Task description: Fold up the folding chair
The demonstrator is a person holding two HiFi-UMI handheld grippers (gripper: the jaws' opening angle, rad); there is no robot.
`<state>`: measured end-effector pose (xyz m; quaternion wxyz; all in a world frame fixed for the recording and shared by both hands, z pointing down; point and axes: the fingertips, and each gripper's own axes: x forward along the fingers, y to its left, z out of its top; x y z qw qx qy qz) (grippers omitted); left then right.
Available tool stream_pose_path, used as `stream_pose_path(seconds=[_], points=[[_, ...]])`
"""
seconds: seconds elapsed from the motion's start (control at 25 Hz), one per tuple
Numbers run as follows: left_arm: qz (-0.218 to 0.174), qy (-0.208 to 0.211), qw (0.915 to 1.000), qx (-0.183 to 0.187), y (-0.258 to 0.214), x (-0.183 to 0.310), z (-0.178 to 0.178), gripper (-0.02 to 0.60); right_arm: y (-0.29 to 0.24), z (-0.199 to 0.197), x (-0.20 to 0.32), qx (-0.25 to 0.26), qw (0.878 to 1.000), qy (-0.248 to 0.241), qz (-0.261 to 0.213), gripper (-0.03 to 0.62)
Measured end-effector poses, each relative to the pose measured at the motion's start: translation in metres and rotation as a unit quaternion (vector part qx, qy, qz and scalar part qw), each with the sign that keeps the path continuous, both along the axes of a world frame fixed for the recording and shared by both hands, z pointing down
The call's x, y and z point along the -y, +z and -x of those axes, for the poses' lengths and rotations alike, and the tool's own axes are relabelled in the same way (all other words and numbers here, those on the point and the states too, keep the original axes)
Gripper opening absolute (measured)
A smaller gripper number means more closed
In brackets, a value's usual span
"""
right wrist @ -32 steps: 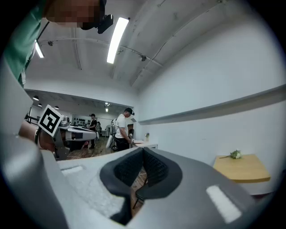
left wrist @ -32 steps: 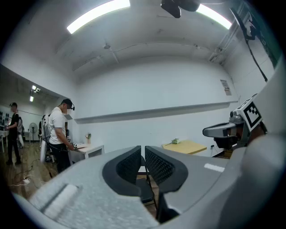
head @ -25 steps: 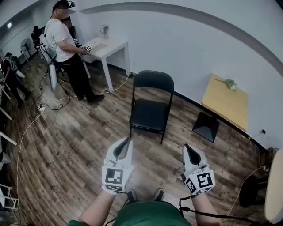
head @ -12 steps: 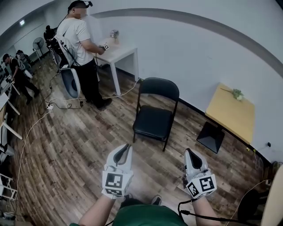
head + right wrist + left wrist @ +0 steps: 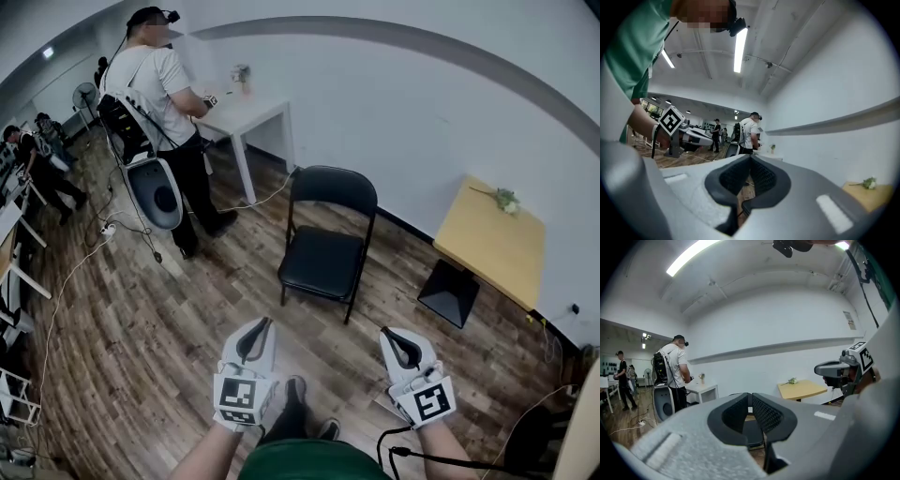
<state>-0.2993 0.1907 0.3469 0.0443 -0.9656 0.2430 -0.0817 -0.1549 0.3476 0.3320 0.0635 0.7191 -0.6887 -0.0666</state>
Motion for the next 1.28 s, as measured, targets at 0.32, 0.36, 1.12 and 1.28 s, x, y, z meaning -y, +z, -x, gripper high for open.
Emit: stream_pose_path(seconds=[0.32,0.36,1.12,1.28], points=[[0.02,0.013,0.9996,-0.013,0.015,0.051,-0.036,0.034,0.006,-0.044,0.034,0.028,0.999,0.045,0.002,0.003],[0.023,0.015,0.9995,-0.016,0.017,0.06,-0.042,0.034,0.007,-0.05,0.039,0.033,0.998,0.049,0.007,0.003],[0.075,0.092,0.9926,-0.025,0.05,0.206,-0.149,0.034,0.031,-0.124,0.152,0.094,0.986,0.13,0.05,0.003],[0.079,0.103,0.9914,-0.018,0.056,0.214,-0.162,0.034,0.039,-0.135,0.16,0.109,0.982,0.141,0.056,0.003]])
